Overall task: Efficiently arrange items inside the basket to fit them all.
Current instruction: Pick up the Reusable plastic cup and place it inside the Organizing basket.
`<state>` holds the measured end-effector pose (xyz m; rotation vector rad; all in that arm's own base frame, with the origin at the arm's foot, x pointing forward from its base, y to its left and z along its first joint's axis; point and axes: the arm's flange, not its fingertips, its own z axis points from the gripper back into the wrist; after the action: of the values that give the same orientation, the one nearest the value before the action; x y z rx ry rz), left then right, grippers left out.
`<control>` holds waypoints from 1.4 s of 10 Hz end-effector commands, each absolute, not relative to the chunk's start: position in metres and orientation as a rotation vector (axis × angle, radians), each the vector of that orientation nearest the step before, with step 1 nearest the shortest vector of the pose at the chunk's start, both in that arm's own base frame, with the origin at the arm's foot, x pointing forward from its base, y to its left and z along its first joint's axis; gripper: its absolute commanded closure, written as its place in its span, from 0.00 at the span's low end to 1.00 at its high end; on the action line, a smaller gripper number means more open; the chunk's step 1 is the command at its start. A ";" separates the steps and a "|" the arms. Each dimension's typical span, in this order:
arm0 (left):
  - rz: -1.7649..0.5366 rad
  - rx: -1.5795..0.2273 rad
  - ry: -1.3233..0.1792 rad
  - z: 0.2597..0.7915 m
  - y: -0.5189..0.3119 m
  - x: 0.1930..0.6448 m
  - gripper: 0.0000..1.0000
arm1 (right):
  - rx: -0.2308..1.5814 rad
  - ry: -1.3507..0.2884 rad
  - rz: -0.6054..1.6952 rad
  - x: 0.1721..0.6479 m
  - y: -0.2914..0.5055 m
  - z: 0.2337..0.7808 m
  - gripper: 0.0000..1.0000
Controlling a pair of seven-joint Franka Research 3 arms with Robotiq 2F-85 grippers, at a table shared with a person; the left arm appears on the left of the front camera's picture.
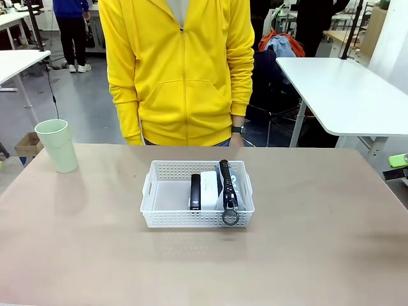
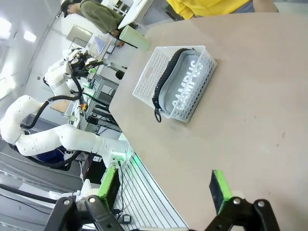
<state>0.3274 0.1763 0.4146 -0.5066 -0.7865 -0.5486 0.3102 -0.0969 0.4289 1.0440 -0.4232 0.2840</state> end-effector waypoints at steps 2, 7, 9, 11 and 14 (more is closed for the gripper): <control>-0.719 -0.332 -0.856 0.366 0.163 0.342 0.00 | 1.063 -0.424 0.262 0.310 -0.096 0.433 0.00; -0.736 -0.332 -0.825 0.381 0.170 0.355 0.00 | 1.063 -0.424 0.262 0.310 -0.096 0.433 0.00; -0.740 -0.327 -0.837 0.374 0.170 0.357 0.00 | 1.063 -0.424 0.262 0.310 -0.096 0.433 0.00; -0.722 -0.296 -0.993 0.364 0.187 0.374 0.00 | 1.063 -0.424 0.262 0.310 -0.096 0.433 0.00; -0.686 -0.180 -1.061 0.329 0.207 0.415 0.00 | 1.063 -0.424 0.262 0.310 -0.096 0.433 0.00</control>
<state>0.3897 0.2030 0.3612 -0.1999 -1.0401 -0.6645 0.3100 -0.0971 0.4288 1.0441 -0.4228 0.2834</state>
